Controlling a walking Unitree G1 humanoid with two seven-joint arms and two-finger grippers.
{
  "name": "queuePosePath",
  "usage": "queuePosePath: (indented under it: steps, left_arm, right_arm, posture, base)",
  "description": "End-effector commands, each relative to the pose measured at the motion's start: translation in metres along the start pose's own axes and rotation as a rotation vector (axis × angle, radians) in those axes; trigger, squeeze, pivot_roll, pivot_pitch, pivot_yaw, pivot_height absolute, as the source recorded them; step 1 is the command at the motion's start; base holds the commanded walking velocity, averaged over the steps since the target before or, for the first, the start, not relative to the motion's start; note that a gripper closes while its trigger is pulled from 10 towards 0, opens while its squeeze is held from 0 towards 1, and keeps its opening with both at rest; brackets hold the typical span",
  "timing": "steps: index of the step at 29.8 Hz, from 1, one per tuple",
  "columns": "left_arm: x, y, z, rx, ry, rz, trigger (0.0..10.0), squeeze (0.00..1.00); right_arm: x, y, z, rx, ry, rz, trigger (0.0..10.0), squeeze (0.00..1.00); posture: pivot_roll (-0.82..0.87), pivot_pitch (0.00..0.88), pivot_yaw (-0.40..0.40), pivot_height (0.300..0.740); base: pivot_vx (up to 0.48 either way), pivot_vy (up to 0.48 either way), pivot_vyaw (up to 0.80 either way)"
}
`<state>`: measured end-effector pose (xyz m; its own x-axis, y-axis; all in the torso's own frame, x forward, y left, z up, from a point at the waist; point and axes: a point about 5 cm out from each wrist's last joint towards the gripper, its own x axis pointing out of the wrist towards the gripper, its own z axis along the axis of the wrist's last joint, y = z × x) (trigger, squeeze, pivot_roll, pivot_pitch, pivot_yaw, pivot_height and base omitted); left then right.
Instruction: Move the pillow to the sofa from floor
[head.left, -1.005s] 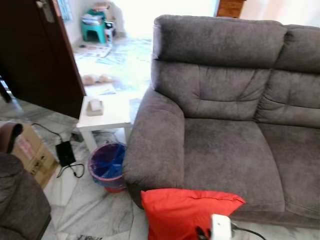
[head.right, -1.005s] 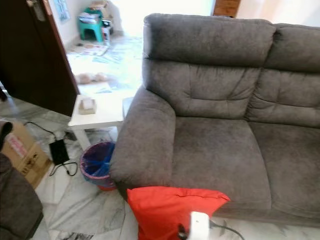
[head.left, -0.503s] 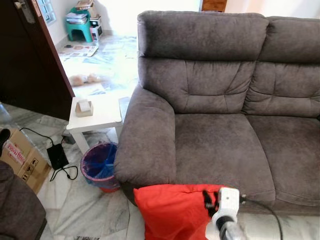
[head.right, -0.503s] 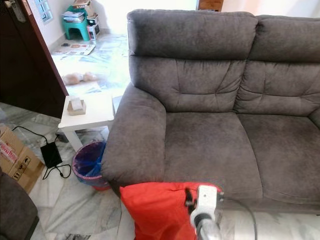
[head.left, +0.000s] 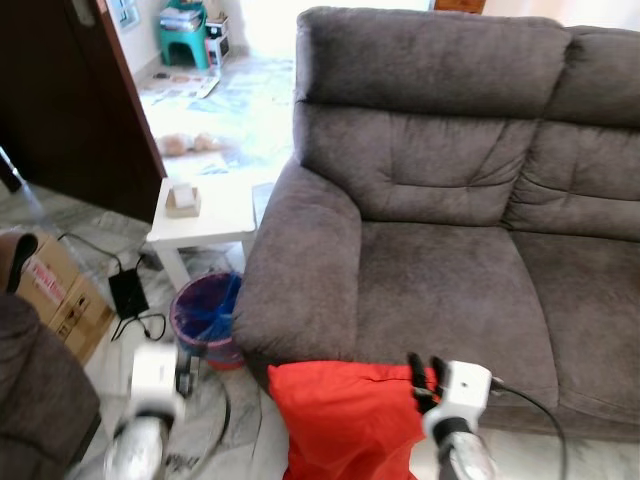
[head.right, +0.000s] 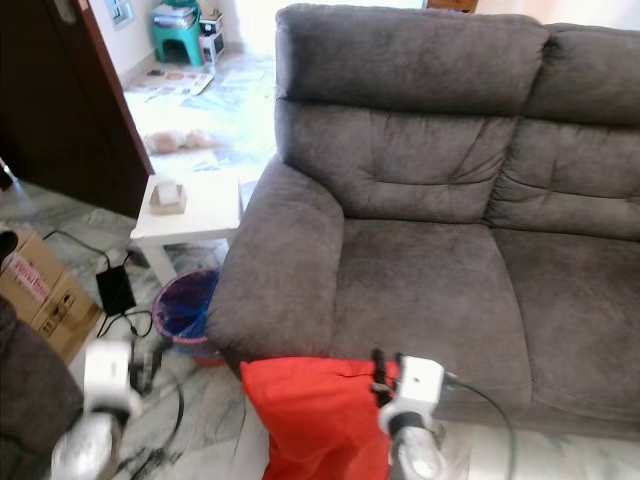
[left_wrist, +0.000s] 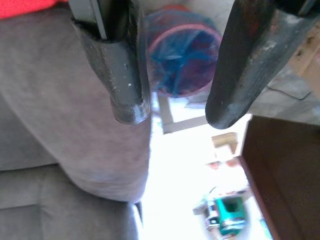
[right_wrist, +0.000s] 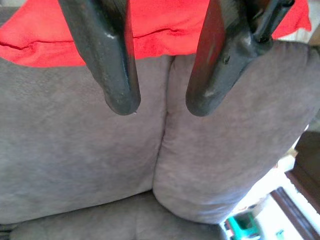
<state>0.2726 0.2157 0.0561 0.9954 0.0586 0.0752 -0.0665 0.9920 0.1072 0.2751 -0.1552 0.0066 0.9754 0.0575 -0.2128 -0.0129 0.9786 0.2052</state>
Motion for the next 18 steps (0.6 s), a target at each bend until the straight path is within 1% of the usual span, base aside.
queuePosePath:
  steps: [1, 4, 9, 15, 18]
  left_arm:
    - [-0.02, 0.002, -0.024, -0.034, 0.112, 0.02, 10.0, 0.0]
    - [-0.021, 0.001, -0.022, -0.045, 0.101, 0.014, 10.0, 0.0]
    - [-0.025, 0.001, -0.018, -0.051, 0.123, 0.013, 10.0, 0.0]
    - [-0.027, -0.004, -0.023, -0.055, 0.155, -0.028, 10.0, 0.0]
    - [-0.028, -0.005, -0.026, -0.067, 0.175, -0.026, 10.0, 0.0]
  right_arm:
    - [-0.001, -0.007, 0.002, 0.006, 0.0, -0.024, 10.0, 0.0]
    - [-0.002, -0.011, 0.002, -0.002, 0.003, -0.027, 10.0, 0.0]
    - [-0.004, -0.019, 0.003, -0.01, 0.005, -0.055, 10.0, 0.0]
    - [-0.004, -0.021, 0.002, -0.01, 0.014, -0.062, 10.0, 0.0]
    - [-0.003, -0.02, 0.003, -0.012, 0.013, -0.061, 10.0, 0.0]
  posture:
    - [0.04, 0.092, 0.008, 0.74]
    - [0.04, 0.083, 0.005, 0.74]
    - [0.04, 0.078, 0.006, 0.74]
    - [0.04, 0.079, 0.005, 0.74]
    - [0.04, 0.086, 0.004, 0.74]
  base:
    - [0.0, 0.0, 0.0]
    - [0.0, 0.0, 0.0]
    - [0.0, 0.0, 0.0]
    - [0.0, 0.0, 0.0]
    - [0.0, 0.0, 0.0]
